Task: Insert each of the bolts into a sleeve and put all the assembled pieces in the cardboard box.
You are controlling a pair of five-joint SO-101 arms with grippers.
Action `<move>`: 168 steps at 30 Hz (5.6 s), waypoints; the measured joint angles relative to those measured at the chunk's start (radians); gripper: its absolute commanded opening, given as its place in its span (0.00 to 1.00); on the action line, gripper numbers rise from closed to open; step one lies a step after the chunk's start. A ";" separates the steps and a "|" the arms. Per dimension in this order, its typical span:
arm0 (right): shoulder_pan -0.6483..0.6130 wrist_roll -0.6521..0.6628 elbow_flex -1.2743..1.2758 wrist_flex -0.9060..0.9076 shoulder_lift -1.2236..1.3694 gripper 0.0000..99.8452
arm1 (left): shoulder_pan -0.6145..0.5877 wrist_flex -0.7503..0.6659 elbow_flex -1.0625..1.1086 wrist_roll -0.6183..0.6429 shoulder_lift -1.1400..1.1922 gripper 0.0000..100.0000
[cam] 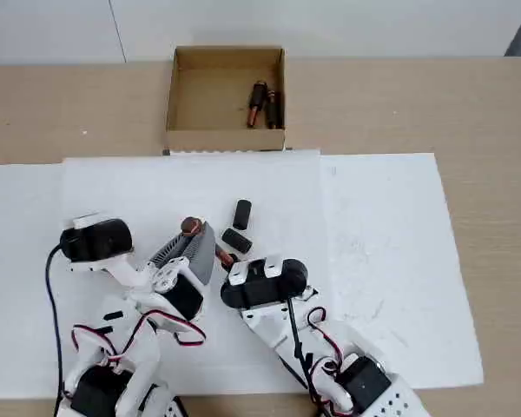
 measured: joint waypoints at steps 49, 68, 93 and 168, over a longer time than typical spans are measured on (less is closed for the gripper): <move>-0.005 0.052 0.000 0.000 -0.002 0.00 | 0.091 0.121 0.078 -0.178 0.000 0.32; 0.005 0.049 0.000 0.000 -0.002 0.00 | -0.011 0.129 -0.041 -0.245 0.000 0.13; 0.071 -0.068 -0.044 0.066 0.002 0.00 | -0.252 0.138 0.265 -0.339 0.000 0.00; 0.377 0.308 -2.341 -0.287 2.693 0.10 | -0.252 0.138 0.276 -0.338 0.000 0.01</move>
